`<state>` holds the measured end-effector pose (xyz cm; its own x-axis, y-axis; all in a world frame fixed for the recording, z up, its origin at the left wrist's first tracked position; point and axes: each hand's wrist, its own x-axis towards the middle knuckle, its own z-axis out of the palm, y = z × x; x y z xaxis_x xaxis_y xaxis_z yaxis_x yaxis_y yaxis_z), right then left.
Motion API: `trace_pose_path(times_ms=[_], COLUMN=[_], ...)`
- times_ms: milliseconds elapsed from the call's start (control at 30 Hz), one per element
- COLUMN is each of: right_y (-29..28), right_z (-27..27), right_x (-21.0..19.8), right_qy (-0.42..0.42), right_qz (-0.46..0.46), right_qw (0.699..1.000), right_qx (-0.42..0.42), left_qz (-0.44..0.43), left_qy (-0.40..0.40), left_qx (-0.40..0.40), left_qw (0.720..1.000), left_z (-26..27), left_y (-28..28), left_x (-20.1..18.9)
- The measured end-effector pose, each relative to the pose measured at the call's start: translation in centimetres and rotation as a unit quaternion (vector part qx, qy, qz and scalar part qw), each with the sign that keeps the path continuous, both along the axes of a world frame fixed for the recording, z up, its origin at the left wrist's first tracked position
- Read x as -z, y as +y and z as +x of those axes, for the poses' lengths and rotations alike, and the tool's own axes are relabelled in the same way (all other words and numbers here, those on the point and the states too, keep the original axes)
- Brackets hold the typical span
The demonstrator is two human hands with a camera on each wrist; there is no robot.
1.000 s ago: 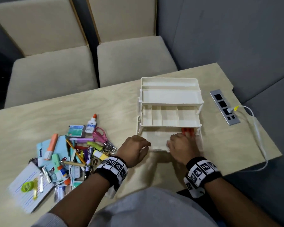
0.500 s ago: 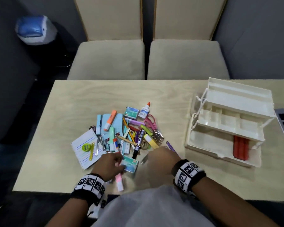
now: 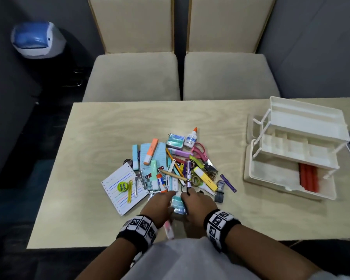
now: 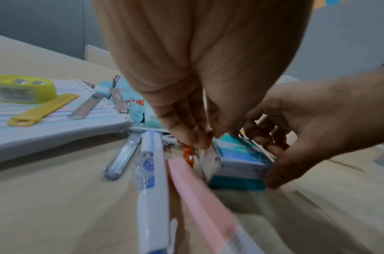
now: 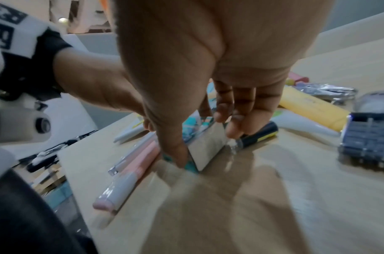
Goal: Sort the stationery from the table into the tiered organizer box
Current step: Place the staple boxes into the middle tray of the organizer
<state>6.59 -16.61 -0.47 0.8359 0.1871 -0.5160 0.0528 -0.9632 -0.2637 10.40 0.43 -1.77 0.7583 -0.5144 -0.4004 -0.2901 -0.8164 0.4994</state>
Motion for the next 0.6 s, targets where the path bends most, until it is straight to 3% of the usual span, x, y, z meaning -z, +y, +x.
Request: trace_pose_path(times_ms=[133,333,467,600], right_y=[-1.1,-3.6,-5.5,-7.5], right_z=[-0.1,-0.6,-0.9,-1.7], right_x=[-0.1,0.4,-0.3,-1.9], right_qy=[-0.008,-0.011,-0.042,-0.083], right_qz=[0.047,0.167,0.235,0.265], right_qw=[0.999,0.979,0.952,0.922], right_qx=[0.016,0.116,0.194,0.270], left_qz=[-0.068,-0.085,-0.057,0.028], left_qy=[0.018,-0.037,-0.091,-0.148], left_qx=[-0.023,-0.136,-0.086,-0.002], left_qw=[0.997,0.986,0.990,0.989], left_z=[1.5,6.2,11.2,16.4], left_y=[0.7,2.6,0.4,-3.7], left_x=[-0.4,-1.0,-2.8,-4.1])
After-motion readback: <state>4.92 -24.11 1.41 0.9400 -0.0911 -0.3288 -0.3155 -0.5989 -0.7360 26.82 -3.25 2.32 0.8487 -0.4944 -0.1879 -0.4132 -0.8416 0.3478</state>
